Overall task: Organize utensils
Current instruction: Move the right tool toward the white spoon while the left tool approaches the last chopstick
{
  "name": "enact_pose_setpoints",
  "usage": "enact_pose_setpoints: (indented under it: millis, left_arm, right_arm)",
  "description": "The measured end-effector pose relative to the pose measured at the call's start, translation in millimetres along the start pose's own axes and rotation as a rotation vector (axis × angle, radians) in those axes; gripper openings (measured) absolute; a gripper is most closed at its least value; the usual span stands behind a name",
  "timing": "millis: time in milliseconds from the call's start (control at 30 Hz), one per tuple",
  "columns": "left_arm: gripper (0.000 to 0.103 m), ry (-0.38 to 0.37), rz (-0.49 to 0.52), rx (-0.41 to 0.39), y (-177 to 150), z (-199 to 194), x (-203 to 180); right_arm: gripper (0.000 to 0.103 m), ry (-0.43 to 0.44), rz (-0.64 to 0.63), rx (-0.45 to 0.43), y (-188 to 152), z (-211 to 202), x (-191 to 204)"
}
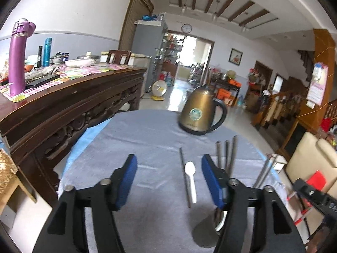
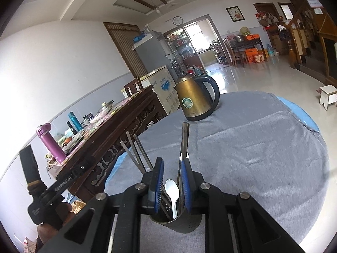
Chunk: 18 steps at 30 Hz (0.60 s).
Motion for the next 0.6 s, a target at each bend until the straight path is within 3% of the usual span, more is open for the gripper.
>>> enact_pose_setpoints:
  millis: [67,200,600]
  left_arm:
    - [0.066,0.021,0.002,0.022,-4,5,4]
    - [0.066,0.070,0.011,0.084,-13,23,14]
    - [0.066,0.145,0.039,0.276,-51,74,35]
  right_arm:
    - [0.020,-0.002,0.006,0.002,0,1,-2]
    - [0.033,-0.008,0.032,0.008,-1,4,-10]
    - [0.033,-0.070,0.123,0.040,-3,27,-57]
Point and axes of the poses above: each gripper's, at about its wrist camera, not at the fingertips, and z roughly the way its jaws point, x to its left, y to its top, the point moved 8 cm from there along z, roughly the way its jaws point, and after that the axes turned 7 degrees about x, right-handed, at the moved point
